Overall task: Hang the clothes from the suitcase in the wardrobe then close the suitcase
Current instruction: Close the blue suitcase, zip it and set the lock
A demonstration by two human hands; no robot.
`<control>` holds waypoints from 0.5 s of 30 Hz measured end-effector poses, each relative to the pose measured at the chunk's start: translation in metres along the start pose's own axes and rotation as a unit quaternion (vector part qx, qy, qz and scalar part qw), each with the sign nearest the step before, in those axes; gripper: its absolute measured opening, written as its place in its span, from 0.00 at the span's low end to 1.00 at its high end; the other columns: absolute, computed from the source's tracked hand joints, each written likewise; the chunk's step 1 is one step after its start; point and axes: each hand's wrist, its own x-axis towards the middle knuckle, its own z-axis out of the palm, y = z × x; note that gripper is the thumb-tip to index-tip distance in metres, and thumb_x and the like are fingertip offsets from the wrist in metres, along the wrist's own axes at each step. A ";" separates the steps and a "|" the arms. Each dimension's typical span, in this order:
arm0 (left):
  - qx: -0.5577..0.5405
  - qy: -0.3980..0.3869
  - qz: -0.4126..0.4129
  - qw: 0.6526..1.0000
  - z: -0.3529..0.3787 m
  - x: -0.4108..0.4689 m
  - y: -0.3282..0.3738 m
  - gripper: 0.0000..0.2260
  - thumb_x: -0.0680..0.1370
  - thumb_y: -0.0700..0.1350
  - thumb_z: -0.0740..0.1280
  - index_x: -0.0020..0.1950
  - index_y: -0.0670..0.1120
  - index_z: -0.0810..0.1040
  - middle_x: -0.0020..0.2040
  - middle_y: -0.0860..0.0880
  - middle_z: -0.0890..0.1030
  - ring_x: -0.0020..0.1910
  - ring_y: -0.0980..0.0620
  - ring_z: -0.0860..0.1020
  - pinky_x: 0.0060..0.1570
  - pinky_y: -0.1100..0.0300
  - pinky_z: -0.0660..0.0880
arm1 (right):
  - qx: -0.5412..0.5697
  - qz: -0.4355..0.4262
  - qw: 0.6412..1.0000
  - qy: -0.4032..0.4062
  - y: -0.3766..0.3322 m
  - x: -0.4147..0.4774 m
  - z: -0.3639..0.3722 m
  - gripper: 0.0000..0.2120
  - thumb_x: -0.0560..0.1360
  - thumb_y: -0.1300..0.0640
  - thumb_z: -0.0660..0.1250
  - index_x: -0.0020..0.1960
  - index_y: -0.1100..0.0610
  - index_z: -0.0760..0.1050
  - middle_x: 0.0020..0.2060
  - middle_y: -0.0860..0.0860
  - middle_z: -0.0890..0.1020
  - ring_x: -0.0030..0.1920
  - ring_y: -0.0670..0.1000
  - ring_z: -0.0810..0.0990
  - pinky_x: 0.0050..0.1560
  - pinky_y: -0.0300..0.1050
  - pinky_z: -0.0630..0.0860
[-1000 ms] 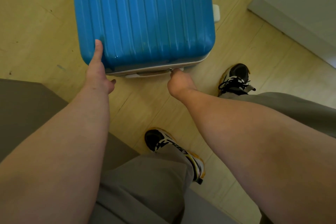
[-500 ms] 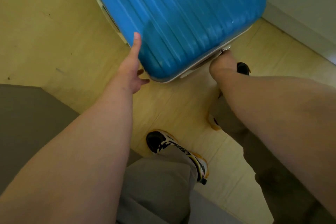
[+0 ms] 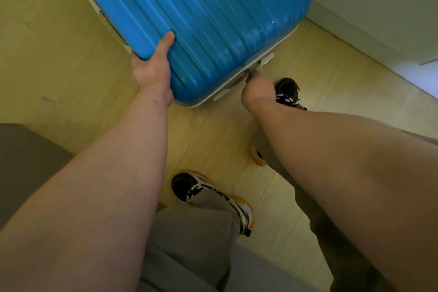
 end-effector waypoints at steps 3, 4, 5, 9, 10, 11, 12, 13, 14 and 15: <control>0.000 0.000 0.037 0.999 0.005 -0.001 0.009 0.40 0.57 0.59 0.84 0.66 0.54 0.76 0.55 0.56 0.84 0.52 0.51 0.84 0.51 0.47 0.83 | 0.015 -0.038 0.999 -0.024 -0.006 -0.025 0.017 0.26 0.79 0.70 0.52 0.74 0.55 0.66 0.57 0.56 0.79 0.48 0.55 0.76 0.46 0.47 0.72; -0.003 -0.002 0.047 0.999 0.005 -0.001 0.011 0.39 0.57 0.58 0.84 0.66 0.54 0.76 0.55 0.55 0.84 0.51 0.52 0.84 0.50 0.48 0.83 | 0.009 -0.049 0.998 -0.032 -0.009 -0.034 0.022 0.25 0.79 0.69 0.52 0.74 0.55 0.66 0.55 0.57 0.79 0.46 0.54 0.74 0.44 0.47 0.72; -0.005 -0.003 0.054 0.999 0.006 -0.001 0.012 0.39 0.58 0.57 0.84 0.66 0.53 0.76 0.54 0.55 0.84 0.51 0.52 0.84 0.49 0.48 0.83 | 0.001 -0.059 0.997 -0.040 -0.011 -0.041 0.028 0.25 0.79 0.69 0.52 0.73 0.56 0.66 0.54 0.57 0.79 0.45 0.53 0.74 0.43 0.48 0.72; 0.014 -0.009 0.050 0.999 0.002 0.001 0.014 0.39 0.59 0.58 0.83 0.68 0.54 0.75 0.56 0.56 0.84 0.52 0.53 0.84 0.49 0.49 0.83 | -0.011 -0.126 0.986 -0.107 -0.029 -0.065 0.056 0.23 0.80 0.67 0.51 0.73 0.56 0.66 0.56 0.59 0.78 0.51 0.58 0.78 0.45 0.48 0.71; 0.019 -0.011 0.039 0.999 0.000 0.002 0.014 0.39 0.59 0.59 0.83 0.68 0.55 0.75 0.56 0.56 0.83 0.52 0.52 0.84 0.50 0.48 0.83 | -0.011 -0.137 0.983 -0.124 -0.032 -0.069 0.064 0.22 0.81 0.66 0.52 0.73 0.57 0.66 0.57 0.59 0.79 0.53 0.59 0.79 0.46 0.47 0.71; 0.021 -0.013 0.029 0.999 -0.003 0.004 0.013 0.39 0.59 0.59 0.83 0.67 0.55 0.75 0.56 0.56 0.83 0.52 0.52 0.84 0.49 0.47 0.83 | -0.010 -0.142 0.980 -0.139 -0.033 -0.070 0.070 0.21 0.81 0.66 0.53 0.73 0.57 0.67 0.57 0.60 0.79 0.54 0.59 0.80 0.46 0.47 0.71; 0.019 -0.016 0.020 1.000 -0.006 0.005 0.011 0.38 0.59 0.59 0.83 0.67 0.55 0.75 0.56 0.55 0.84 0.53 0.51 0.84 0.49 0.46 0.83 | -0.010 -0.144 0.978 -0.150 -0.034 -0.072 0.074 0.20 0.82 0.65 0.53 0.73 0.57 0.67 0.58 0.60 0.79 0.54 0.59 0.79 0.46 0.46 0.71; 0.014 -0.019 0.014 1.000 -0.009 0.007 0.009 0.37 0.60 0.59 0.83 0.66 0.55 0.75 0.56 0.55 0.84 0.53 0.50 0.84 0.49 0.45 0.83 | -0.015 -0.145 0.976 -0.160 -0.035 -0.071 0.076 0.19 0.82 0.65 0.53 0.72 0.58 0.67 0.58 0.60 0.79 0.54 0.58 0.79 0.46 0.46 0.71; 0.011 -0.021 0.009 1.000 -0.012 0.008 0.007 0.36 0.60 0.58 0.83 0.66 0.55 0.76 0.56 0.55 0.84 0.53 0.49 0.84 0.48 0.44 0.83 | -0.030 -0.152 0.974 -0.168 -0.035 -0.071 0.076 0.18 0.82 0.64 0.54 0.71 0.58 0.68 0.58 0.60 0.79 0.53 0.58 0.79 0.45 0.45 0.70; 0.010 -0.022 0.006 1.000 -0.013 0.009 0.006 0.35 0.61 0.58 0.83 0.65 0.55 0.76 0.56 0.55 0.84 0.53 0.49 0.84 0.48 0.44 0.83 | -0.049 -0.163 0.970 -0.175 -0.036 -0.070 0.075 0.17 0.82 0.64 0.54 0.70 0.59 0.69 0.58 0.60 0.79 0.54 0.57 0.79 0.45 0.45 0.69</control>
